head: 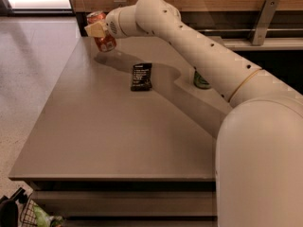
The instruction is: Knock coke can over
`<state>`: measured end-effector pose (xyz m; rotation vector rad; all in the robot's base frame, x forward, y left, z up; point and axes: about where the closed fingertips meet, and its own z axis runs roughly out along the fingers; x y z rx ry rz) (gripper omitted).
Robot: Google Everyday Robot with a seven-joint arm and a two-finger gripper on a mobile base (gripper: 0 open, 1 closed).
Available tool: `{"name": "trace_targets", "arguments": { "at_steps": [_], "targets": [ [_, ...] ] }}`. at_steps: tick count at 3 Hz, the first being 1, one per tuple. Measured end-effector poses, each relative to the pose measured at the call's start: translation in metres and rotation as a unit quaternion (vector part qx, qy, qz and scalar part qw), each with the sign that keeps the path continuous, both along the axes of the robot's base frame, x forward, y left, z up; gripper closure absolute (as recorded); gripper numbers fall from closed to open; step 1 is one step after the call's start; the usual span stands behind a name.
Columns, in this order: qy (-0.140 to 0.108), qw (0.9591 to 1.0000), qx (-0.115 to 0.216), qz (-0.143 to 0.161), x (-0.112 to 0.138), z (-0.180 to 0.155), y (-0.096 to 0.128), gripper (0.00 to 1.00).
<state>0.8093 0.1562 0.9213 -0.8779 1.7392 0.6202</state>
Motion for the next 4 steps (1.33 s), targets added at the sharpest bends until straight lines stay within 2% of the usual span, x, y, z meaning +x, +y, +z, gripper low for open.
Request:
{"name": "trace_targets", "arguments": {
  "at_steps": [1, 2, 3, 4],
  "targets": [
    [0.042, 0.9958, -0.081, 0.005, -0.019, 0.004, -0.008, 1.00],
    [0.071, 0.9881, -0.136, 0.004, -0.028, -0.002, -0.012, 1.00],
    [0.103, 0.9760, -0.192, -0.003, -0.027, -0.018, -0.015, 1.00],
    [0.131, 0.9614, -0.242, -0.005, -0.024, -0.036, -0.018, 1.00]
  ]
}}
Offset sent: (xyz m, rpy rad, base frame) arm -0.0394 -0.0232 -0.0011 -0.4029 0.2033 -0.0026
